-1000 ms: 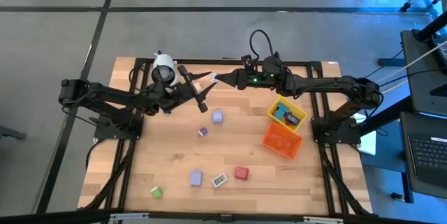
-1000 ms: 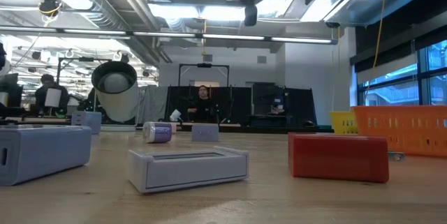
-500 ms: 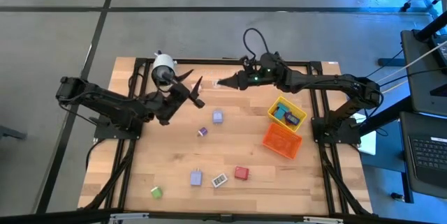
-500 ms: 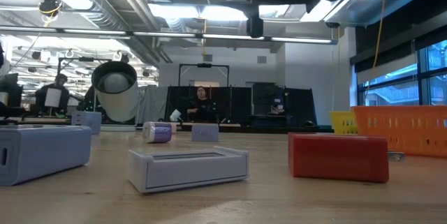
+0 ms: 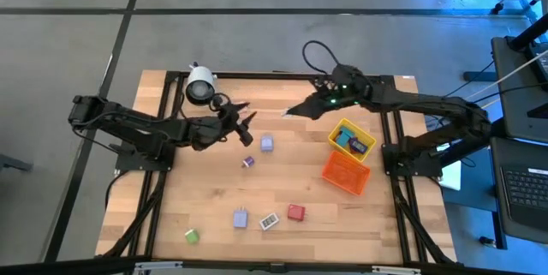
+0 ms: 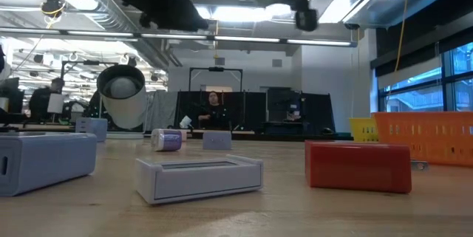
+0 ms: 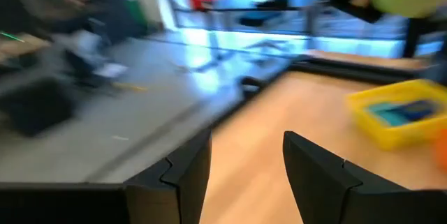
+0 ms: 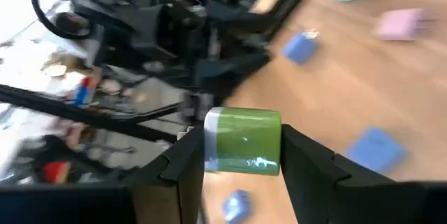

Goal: Pick & Place Office items
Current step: Put the top green charger adapter into the orange basket

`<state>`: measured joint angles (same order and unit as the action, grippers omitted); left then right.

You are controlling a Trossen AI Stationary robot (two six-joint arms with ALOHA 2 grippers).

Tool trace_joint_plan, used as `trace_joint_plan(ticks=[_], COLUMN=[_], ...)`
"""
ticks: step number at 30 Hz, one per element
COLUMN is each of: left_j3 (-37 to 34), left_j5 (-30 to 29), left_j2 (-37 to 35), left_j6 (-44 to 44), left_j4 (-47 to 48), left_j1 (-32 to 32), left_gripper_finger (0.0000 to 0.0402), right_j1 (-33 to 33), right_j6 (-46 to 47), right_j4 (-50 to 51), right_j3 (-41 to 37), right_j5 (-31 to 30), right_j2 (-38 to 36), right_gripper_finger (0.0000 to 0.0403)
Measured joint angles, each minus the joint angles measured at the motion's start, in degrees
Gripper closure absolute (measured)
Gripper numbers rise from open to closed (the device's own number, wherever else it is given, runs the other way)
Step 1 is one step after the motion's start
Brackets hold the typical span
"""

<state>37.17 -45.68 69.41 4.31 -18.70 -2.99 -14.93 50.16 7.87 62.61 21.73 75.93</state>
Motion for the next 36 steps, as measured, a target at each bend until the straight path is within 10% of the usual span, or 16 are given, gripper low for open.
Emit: trace_joint_plan(ticks=[16,36], left_j3=[-0.02,-0.04], left_j5=[0.25,18.19], left_j2=[0.04,0.04], left_j6=[20.25,39.62], left_j4=[-0.37,-0.66], left_j1=[4.55,4.47], left_gripper_finger=[0.0229,0.0229], right_j1=[13.38,27.16], right_j6=[-0.06,14.13], right_j4=[52.72,42.89], right_j3=[-0.02,-20.05], right_j5=[-15.83,-20.77], right_j2=[-13.85,-13.39], right_gripper_finger=[0.024,0.0239])
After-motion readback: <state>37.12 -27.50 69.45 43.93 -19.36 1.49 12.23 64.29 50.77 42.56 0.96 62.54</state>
